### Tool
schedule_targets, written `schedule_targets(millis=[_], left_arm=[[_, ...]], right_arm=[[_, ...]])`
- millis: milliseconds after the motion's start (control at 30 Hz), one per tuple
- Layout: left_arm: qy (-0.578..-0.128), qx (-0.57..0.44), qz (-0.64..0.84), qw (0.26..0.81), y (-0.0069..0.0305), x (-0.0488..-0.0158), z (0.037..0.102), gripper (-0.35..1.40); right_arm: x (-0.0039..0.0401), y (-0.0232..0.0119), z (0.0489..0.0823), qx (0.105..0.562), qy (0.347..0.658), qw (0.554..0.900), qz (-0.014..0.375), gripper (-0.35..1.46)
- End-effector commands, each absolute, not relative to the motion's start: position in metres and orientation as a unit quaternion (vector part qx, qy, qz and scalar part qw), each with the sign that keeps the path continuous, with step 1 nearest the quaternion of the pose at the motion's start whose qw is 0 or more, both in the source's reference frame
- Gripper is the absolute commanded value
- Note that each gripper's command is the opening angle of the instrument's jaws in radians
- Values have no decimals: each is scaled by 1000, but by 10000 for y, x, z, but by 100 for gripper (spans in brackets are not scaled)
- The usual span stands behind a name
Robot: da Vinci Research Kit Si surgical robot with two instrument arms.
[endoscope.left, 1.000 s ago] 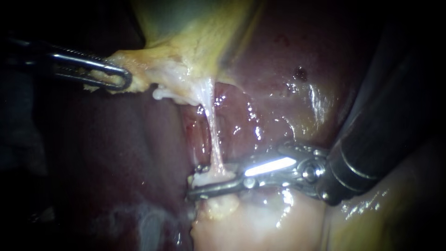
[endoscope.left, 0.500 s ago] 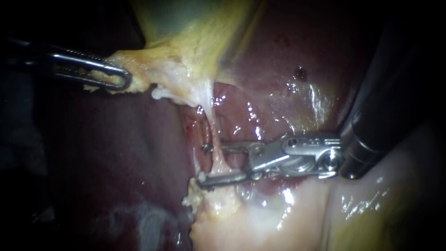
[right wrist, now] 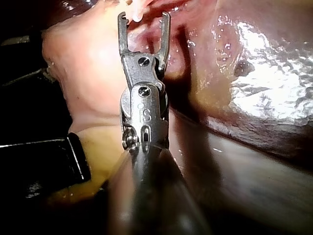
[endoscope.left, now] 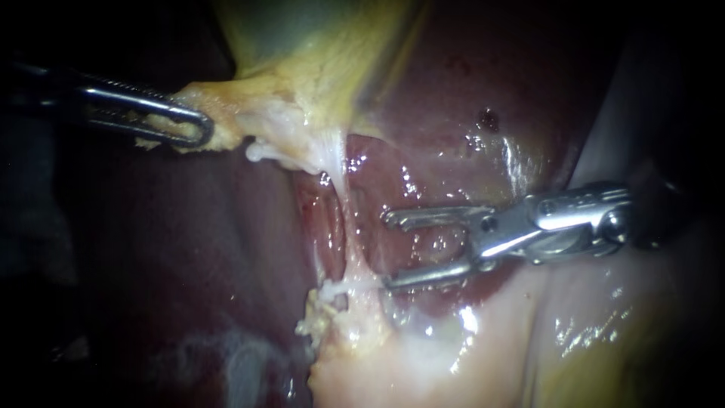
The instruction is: Going back first clip right tube
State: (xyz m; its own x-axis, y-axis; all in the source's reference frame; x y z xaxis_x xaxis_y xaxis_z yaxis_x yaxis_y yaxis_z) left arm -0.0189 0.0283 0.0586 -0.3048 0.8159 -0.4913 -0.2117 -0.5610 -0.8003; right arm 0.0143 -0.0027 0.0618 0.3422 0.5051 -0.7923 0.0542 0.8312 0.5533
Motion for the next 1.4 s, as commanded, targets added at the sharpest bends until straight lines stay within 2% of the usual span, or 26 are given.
schedule_targets(millis=[33, 600, 1400], left_arm=[[-316, -478, 743, 346, 283, -189, 587, -35], [-315, -478, 744, 345, 282, -192, 593, -35], [-310, -476, 749, 340, 272, -222, 639, -35]], right_arm=[[141, -25, 616, 249, 556, 780, 141, 50], [128, -15, 608, 241, 560, 782, 131, 50], [128, -16, 607, 241, 560, 782, 131, 50]])
